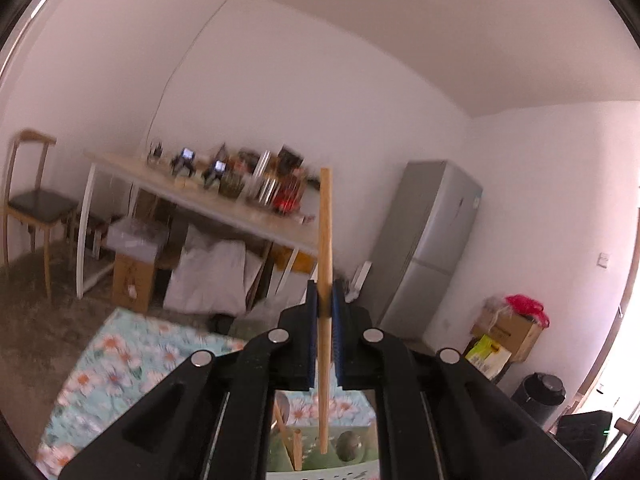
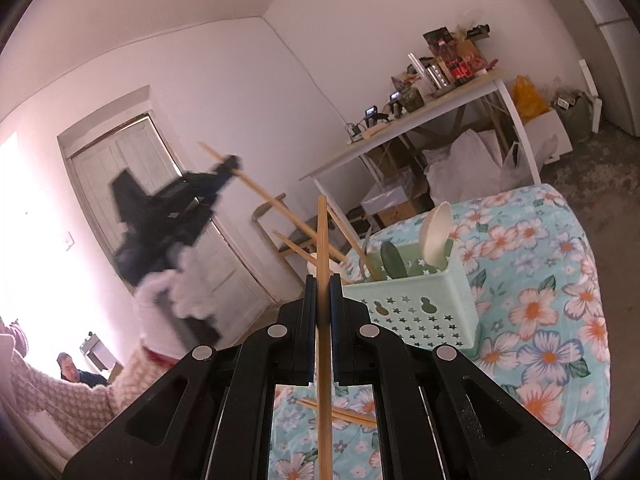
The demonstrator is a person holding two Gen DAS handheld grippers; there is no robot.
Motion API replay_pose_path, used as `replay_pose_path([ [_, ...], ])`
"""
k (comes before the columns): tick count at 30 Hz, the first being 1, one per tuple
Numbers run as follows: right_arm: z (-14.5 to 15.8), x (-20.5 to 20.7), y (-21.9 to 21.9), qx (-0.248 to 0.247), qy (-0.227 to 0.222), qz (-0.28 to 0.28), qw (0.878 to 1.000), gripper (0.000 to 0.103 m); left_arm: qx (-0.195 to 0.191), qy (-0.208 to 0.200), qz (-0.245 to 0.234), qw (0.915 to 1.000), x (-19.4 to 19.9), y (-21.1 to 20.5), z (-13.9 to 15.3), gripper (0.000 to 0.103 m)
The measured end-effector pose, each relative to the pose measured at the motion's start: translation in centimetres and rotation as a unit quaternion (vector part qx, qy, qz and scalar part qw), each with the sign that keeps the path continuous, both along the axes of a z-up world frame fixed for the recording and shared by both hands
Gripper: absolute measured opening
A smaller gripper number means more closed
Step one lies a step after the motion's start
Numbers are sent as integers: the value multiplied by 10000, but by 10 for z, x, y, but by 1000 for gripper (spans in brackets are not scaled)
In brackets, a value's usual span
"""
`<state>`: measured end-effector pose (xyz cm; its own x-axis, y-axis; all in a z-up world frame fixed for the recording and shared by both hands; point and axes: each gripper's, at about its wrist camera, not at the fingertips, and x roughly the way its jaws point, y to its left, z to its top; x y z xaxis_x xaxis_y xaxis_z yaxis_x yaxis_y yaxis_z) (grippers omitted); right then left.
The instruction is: Organize utensils
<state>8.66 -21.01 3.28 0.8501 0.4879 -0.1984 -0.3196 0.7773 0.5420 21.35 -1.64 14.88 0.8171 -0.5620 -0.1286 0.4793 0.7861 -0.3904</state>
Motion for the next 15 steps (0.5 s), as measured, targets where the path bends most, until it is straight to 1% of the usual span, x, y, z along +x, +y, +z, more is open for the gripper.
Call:
replay_pose_path([
  [3, -3, 3, -4, 52, 28, 10, 10000, 4, 160, 79, 68, 9998, 11, -15, -16, 6],
  [7, -5, 5, -7, 64, 77, 27, 9999, 5, 351, 428, -49, 9985, 22, -30, -43, 6],
  [9, -5, 5, -7, 36, 104, 24, 9999, 5, 388, 586, -148, 9974, 23, -37, -52, 6],
  [11, -3, 7, -7, 12, 126, 22, 9999, 5, 339, 751, -273, 9962, 24, -37, -59, 7],
  [13, -1, 6, -6, -19, 137, 12, 9999, 5, 335, 772, -363, 9958, 21, -36, -60, 12],
  [15, 0, 7, -6, -48, 139, 3, 9999, 5, 297, 718, -412, 9961, 15, -33, -58, 25],
])
